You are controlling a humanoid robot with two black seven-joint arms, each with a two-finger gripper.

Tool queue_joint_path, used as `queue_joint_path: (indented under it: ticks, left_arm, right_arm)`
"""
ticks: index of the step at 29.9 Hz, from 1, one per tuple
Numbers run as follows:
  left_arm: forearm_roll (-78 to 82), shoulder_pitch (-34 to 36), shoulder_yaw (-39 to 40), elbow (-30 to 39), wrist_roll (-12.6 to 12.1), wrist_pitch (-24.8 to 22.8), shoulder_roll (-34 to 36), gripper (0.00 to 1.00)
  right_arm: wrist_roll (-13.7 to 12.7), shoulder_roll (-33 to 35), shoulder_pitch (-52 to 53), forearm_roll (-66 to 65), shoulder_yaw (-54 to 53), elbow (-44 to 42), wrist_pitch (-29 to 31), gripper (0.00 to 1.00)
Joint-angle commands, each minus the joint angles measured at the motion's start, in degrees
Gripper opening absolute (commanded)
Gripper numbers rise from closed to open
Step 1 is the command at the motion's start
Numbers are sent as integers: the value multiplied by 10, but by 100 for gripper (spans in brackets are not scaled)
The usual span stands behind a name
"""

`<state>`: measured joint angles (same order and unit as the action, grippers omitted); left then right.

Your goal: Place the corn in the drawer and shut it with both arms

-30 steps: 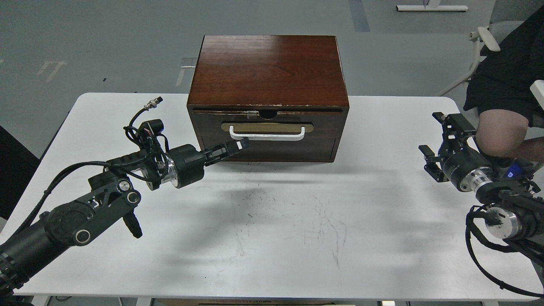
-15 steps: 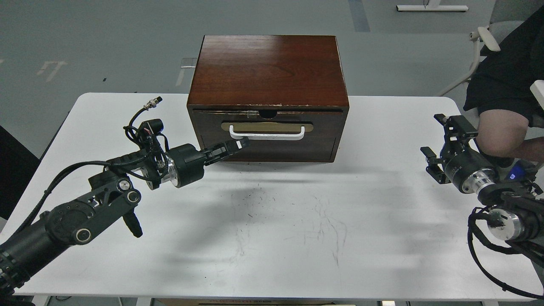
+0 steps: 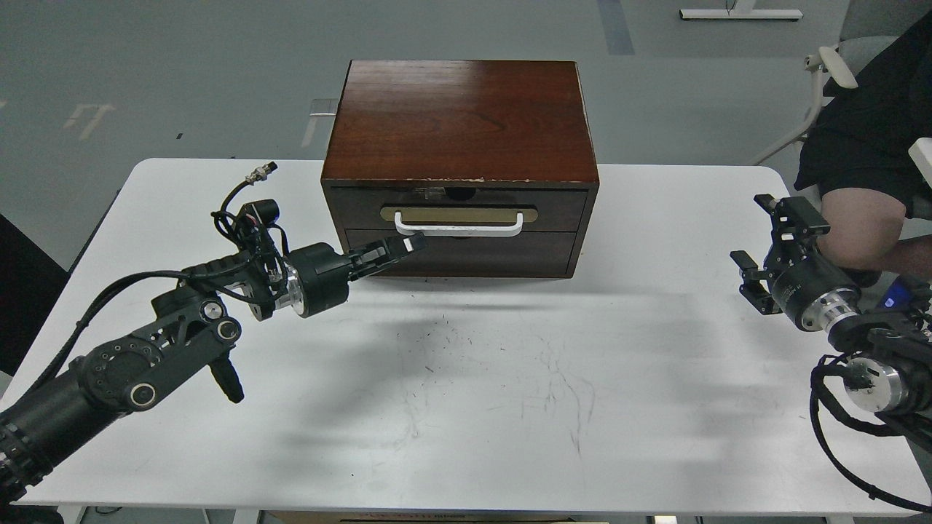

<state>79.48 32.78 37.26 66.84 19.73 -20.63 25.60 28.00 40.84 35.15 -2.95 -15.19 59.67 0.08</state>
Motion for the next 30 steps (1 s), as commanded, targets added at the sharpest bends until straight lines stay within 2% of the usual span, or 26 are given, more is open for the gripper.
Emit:
queue_joint_path:
  ticks: [1,6,8,10,11,13,15,16,21,25,30]
  left_arm:
    - [-12,-16,-1,43,6,-50,36,0]
    - [-70,-46,1,106,20,-63,97,1]
    - [-122,-50,6,118,35,-63,122,8]
    - [-193,-54,9,119,60,-63,144,20]
    - [-244,-54,10,119,74,-61,158,34]
    - [-292,-54,10,119,83,-58,171,51]
    - [-379,-57,11,118,83,-57,189,88]
    - [-396,-58,11,117,83,-57,192,98]
    - [-469,-103,46,109,83,-56,187,99]
    - [-470,-153,95,97,83,-58,161,99]
    - [-470,-178,120,87,83,-60,136,99]
  right_arm:
    - [0,-2,1,0,0,0,0,100]
    - [0,-1,1,1,-10,0,0,100]
    - [0,-2,1,1,-19,1,0,100]
    - [0,-3,1,2,-33,5,2,100]
    - [0,-5,0,2,-46,7,3,100]
    - [0,-8,0,2,-59,8,4,100]
    - [0,-23,1,3,-77,8,5,100]
    - [0,-28,1,3,-80,8,5,100]
    - [0,-66,2,1,-89,1,2,100]
    - [0,-86,1,-5,-82,0,0,100]
    - [0,-94,2,-7,-78,4,4,100]
